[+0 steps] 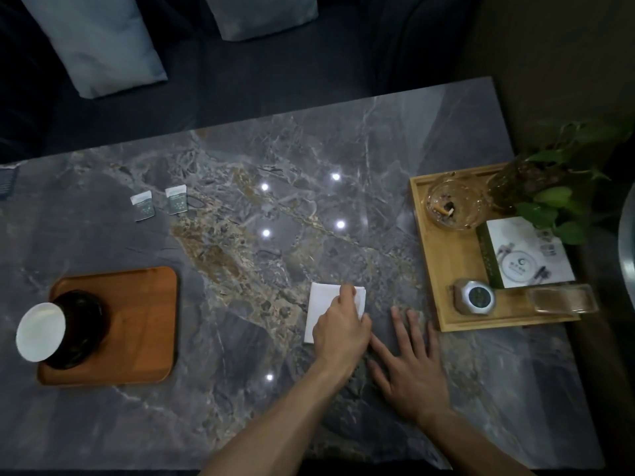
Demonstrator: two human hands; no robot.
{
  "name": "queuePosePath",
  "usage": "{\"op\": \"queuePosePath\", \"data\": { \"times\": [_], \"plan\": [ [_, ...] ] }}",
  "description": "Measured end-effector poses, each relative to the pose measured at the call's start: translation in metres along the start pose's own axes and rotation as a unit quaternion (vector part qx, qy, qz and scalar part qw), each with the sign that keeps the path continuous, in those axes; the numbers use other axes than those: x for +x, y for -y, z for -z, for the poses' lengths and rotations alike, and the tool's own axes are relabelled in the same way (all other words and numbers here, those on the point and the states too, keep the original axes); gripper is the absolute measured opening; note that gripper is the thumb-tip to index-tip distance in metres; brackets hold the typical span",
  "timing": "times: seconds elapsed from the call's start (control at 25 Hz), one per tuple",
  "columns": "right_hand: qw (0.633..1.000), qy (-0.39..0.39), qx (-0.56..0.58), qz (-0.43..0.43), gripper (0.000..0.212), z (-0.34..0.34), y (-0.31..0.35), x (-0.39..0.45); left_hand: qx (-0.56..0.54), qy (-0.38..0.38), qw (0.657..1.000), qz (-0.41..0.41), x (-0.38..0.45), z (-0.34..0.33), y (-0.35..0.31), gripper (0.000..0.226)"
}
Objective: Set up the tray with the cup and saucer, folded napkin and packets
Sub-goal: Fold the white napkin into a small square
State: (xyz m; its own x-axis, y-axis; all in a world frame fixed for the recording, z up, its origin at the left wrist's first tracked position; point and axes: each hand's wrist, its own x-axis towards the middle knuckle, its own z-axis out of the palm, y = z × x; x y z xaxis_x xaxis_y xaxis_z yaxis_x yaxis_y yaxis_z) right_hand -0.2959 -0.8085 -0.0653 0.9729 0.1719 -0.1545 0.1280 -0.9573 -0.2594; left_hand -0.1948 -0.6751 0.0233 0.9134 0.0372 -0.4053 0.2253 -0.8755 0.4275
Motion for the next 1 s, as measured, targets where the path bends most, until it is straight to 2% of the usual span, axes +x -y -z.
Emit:
{"op": "queuePosePath", "data": {
  "times": [0.24, 0.4, 0.52, 0.64, 0.76, 0.84, 0.92, 1.0],
  "plan": [
    [1.0, 0.003, -0.001, 0.0, 0.062, 0.005, 0.001, 0.001, 0.015, 0.025, 1.0, -0.004, 0.002, -0.006, 0.006, 0.041],
    [1.0, 0.009, 0.011, -0.006, 0.066, 0.008, 0.001, 0.001, -0.016, 0.057, 0.998, 0.009, 0.002, -0.005, 0.011, 0.049],
    [0.999, 0.014, 0.026, -0.025, 0.07, 0.014, 0.003, 0.001, -0.064, 0.052, 0.996, -0.018, -0.002, 0.003, 0.023, 0.038],
    [0.993, -0.016, 0.086, -0.076, 0.061, 0.028, 0.012, 0.005, -0.094, 0.01, 0.992, -0.084, -0.008, 0.016, 0.046, 0.024],
    [0.972, -0.103, 0.163, -0.132, 0.049, 0.049, 0.03, 0.027, -0.024, -0.066, 0.987, -0.146, -0.007, 0.024, 0.072, 0.024],
    [0.973, -0.131, 0.167, -0.089, 0.046, 0.059, 0.052, 0.047, 0.031, -0.119, 0.972, -0.198, 0.0, 0.025, 0.083, 0.027],
    [0.985, -0.098, 0.135, -0.039, 0.047, 0.062, 0.072, 0.067, 0.07, -0.124, 0.961, -0.236, 0.008, 0.021, 0.086, 0.033],
    [0.995, -0.043, 0.087, -0.018, 0.05, 0.056, 0.081, 0.08, 0.114, -0.077, 0.959, -0.246, 0.013, 0.014, 0.088, 0.046]
  ]
}}
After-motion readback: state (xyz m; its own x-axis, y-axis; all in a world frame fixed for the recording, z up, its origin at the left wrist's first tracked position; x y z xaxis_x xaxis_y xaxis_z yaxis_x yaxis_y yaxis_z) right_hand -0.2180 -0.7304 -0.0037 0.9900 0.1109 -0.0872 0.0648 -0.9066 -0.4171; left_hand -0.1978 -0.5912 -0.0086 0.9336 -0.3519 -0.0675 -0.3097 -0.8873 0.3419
